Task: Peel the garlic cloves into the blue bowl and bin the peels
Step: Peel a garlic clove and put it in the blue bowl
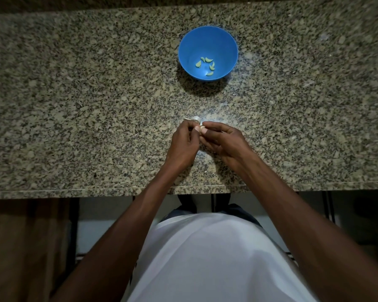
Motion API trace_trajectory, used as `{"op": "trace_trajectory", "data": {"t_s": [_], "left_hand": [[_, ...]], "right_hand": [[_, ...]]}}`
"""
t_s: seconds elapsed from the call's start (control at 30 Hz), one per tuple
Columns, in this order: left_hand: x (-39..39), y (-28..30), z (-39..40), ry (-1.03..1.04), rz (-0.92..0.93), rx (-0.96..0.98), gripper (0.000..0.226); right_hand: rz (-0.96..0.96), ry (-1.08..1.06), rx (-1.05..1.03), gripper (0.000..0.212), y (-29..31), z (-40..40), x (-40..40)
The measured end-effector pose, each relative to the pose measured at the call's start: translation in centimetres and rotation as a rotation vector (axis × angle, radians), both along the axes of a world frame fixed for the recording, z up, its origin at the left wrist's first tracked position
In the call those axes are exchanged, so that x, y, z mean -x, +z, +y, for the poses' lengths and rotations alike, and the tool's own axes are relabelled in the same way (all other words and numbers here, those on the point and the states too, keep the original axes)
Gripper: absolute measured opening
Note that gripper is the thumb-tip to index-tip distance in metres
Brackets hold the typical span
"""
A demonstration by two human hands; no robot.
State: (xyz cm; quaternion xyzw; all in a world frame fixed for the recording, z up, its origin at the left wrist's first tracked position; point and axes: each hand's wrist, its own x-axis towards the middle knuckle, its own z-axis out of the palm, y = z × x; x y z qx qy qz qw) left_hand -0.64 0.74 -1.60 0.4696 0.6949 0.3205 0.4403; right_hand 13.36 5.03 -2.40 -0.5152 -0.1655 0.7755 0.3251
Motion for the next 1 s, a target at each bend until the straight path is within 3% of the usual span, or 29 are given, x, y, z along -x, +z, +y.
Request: {"op": "trace_trajectory", "data": {"t_s": [0.17, 0.3, 0.53, 0.77, 0.9, 1.0], "left_hand": [[-0.3, 0.0, -0.4, 0.021, 0.004, 0.019, 0.02], [-0.1, -0.1, 0.0, 0.125, -0.036, 0.033, 0.022], [2.0, -0.4, 0.0, 0.183, 0.039, -0.028, 0.005], [1.5, -1.1, -1.2, 0.149, 0.11, -0.005, 0.027], [1.0, -0.9, -1.3, 0.227, 0.005, -0.032, 0.017], [0.8, -0.7, -1.3, 0.239, -0.131, -0.051, 0.022]], "right_hand": [[-0.131, 0.142, -0.089, 0.02, 0.5, 0.5, -0.4], [-0.11, 0.24, -0.097, 0.022, 0.2, 0.3, -0.7], [-0.075, 0.199, -0.082, 0.018, -1.1, 0.0, -1.2], [-0.21, 0.289, -0.194, 0.024, -0.7, 0.6, -1.9], [-0.34, 0.36, -0.319, 0.016, -0.3, 0.6, -2.4], [-0.382, 0.42, -0.406, 0.016, -0.1, 0.5, -2.8]]}}
